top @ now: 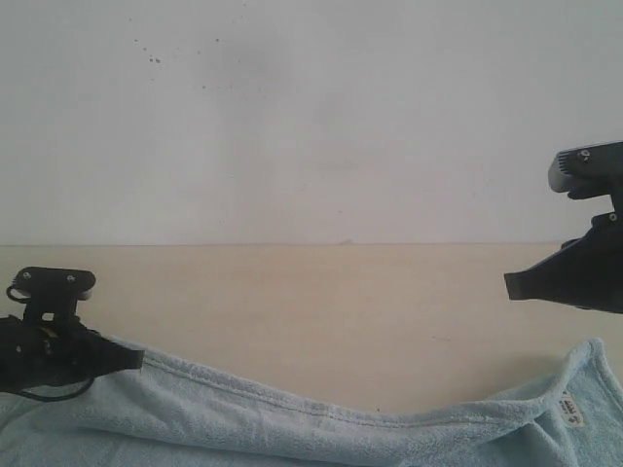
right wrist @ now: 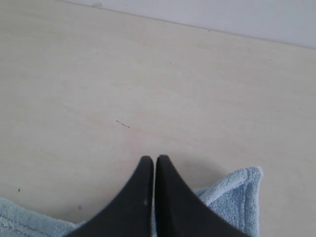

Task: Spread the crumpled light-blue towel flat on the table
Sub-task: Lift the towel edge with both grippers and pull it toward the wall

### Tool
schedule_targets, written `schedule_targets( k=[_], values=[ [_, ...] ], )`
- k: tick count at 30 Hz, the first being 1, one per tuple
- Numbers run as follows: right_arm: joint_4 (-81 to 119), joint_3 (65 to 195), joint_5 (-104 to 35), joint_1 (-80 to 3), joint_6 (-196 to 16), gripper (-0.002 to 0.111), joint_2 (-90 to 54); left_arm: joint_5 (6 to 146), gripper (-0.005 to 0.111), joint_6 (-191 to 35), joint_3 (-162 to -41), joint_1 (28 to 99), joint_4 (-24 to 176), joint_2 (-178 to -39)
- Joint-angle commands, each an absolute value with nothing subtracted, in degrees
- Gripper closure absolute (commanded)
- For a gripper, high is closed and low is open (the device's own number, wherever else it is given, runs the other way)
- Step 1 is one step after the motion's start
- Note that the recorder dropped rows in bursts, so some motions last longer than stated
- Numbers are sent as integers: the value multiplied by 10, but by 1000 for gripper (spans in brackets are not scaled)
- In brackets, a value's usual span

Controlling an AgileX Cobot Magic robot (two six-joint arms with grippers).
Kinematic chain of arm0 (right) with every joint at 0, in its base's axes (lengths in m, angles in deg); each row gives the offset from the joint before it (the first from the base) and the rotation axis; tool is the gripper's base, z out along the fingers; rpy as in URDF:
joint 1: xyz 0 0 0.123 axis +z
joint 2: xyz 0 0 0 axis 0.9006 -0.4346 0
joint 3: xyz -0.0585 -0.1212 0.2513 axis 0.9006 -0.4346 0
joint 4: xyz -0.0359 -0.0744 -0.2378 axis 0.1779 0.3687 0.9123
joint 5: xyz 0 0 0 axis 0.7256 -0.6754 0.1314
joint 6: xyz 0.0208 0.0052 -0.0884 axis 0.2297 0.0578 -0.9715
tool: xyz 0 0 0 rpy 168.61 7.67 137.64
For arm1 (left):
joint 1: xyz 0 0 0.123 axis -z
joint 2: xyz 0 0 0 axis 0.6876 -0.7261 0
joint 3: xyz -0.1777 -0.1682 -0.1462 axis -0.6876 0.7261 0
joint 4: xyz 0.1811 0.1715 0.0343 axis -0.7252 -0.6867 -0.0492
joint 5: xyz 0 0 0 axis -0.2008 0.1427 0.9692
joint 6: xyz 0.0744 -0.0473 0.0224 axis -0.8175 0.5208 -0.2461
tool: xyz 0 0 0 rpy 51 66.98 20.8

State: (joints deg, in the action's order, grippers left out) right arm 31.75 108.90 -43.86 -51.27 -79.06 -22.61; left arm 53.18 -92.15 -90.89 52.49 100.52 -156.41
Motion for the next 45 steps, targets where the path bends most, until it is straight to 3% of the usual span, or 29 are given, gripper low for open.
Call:
schedule_targets(
  k=[1, 10, 17, 23, 33, 45],
  values=[
    [319, 1091, -433, -517, -795, 107, -227, 481, 102, -914, -918, 493, 1028, -1566],
    [332, 1091, -433, -517, -797, 107, -230, 584, 102, -854, -969, 408, 1030, -1597],
    [336, 1106, -440, -579, -760, 107, -296, 624, 102, -743, -969, 449, 854, -1537],
    [336, 1106, -449, -599, -782, 107, -325, 658, 102, -740, -969, 480, 833, -1473],
    [327, 1106, -441, -597, -777, 107, -325, 918, 103, -790, -1000, 481, 813, -1404],
    [313, 1106, -470, -597, -777, 107, -325, 926, 103, -793, -1001, 481, 825, -1459]
  ],
)
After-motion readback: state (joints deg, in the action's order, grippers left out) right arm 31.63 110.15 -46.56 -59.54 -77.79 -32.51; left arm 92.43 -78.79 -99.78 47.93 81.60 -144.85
